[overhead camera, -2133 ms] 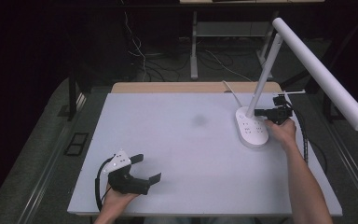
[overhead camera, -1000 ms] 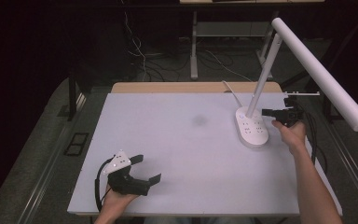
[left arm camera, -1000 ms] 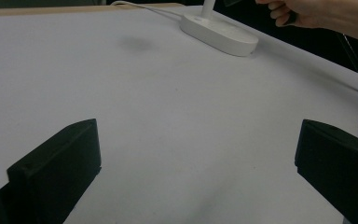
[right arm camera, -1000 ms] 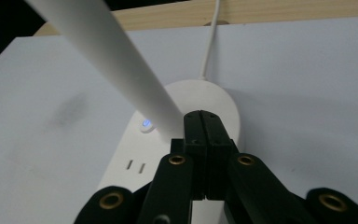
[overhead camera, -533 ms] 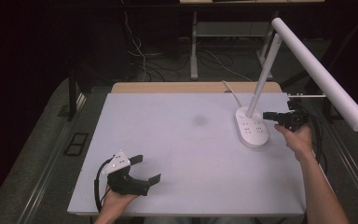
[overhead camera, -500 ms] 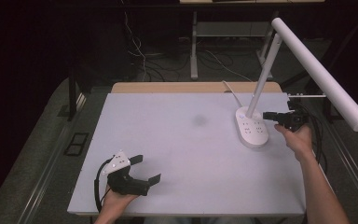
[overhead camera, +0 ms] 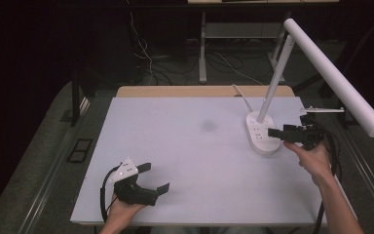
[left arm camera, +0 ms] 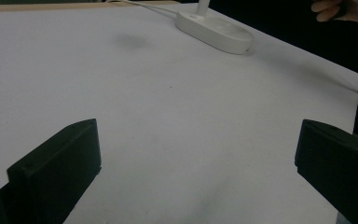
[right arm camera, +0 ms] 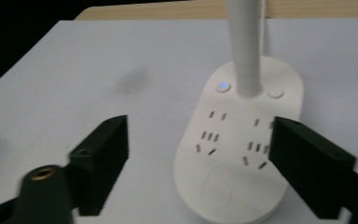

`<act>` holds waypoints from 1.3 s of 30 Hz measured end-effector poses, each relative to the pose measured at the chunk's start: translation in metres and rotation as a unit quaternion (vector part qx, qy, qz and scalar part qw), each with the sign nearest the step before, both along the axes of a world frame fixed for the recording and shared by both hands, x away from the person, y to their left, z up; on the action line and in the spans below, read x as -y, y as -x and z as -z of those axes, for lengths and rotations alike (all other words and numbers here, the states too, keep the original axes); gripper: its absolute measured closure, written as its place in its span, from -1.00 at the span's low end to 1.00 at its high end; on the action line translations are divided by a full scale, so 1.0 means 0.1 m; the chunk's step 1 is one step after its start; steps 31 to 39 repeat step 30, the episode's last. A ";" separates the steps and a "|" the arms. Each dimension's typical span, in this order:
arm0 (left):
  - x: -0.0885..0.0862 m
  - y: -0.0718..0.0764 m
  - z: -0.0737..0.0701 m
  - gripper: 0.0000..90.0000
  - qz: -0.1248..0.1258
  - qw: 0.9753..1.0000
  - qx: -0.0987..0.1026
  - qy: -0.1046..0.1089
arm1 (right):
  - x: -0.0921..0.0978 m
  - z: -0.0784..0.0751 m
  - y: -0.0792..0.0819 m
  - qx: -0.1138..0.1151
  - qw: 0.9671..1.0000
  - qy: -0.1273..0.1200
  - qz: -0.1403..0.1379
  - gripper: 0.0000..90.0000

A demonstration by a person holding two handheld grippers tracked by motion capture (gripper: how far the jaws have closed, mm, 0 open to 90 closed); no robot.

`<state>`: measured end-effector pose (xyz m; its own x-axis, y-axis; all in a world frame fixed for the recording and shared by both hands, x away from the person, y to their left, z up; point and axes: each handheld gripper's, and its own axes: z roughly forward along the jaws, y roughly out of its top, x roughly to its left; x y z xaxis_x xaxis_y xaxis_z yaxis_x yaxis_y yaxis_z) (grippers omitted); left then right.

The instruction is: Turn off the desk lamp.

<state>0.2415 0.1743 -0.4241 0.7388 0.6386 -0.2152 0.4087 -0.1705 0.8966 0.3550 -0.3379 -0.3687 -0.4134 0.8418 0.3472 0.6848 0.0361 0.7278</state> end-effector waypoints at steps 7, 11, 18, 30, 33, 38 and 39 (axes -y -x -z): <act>0.00 0.00 0.00 -1.00 -0.001 1.000 0.000 -0.002 | -0.08 0.02 0.24 0.000 1.000 -0.008 -0.013 -0.98; 0.00 0.00 0.00 -1.00 -0.002 1.000 0.000 -0.001 | -0.12 0.03 0.41 0.011 1.000 -0.019 -0.022 -0.98; 0.00 0.00 0.00 -1.00 -0.003 1.000 -0.001 -0.002 | -0.22 0.14 0.68 0.027 0.998 -0.024 -0.048 -0.98; 0.00 -0.01 0.00 -1.00 0.002 1.000 0.002 -0.006 | -0.35 0.33 0.99 0.054 0.995 -0.028 -0.075 -0.98; 0.00 -0.01 0.00 -1.00 0.002 1.000 0.002 -0.006 | -0.35 0.33 0.99 0.054 0.995 -0.028 -0.075 -0.98; 0.00 -0.01 0.00 -1.00 0.002 1.000 0.002 -0.006 | -0.35 0.33 0.99 0.054 0.995 -0.028 -0.075 -0.98; 0.00 -0.01 0.00 -1.00 0.002 1.000 0.002 -0.006 | -0.35 0.33 0.99 0.054 0.995 -0.028 -0.075 -0.98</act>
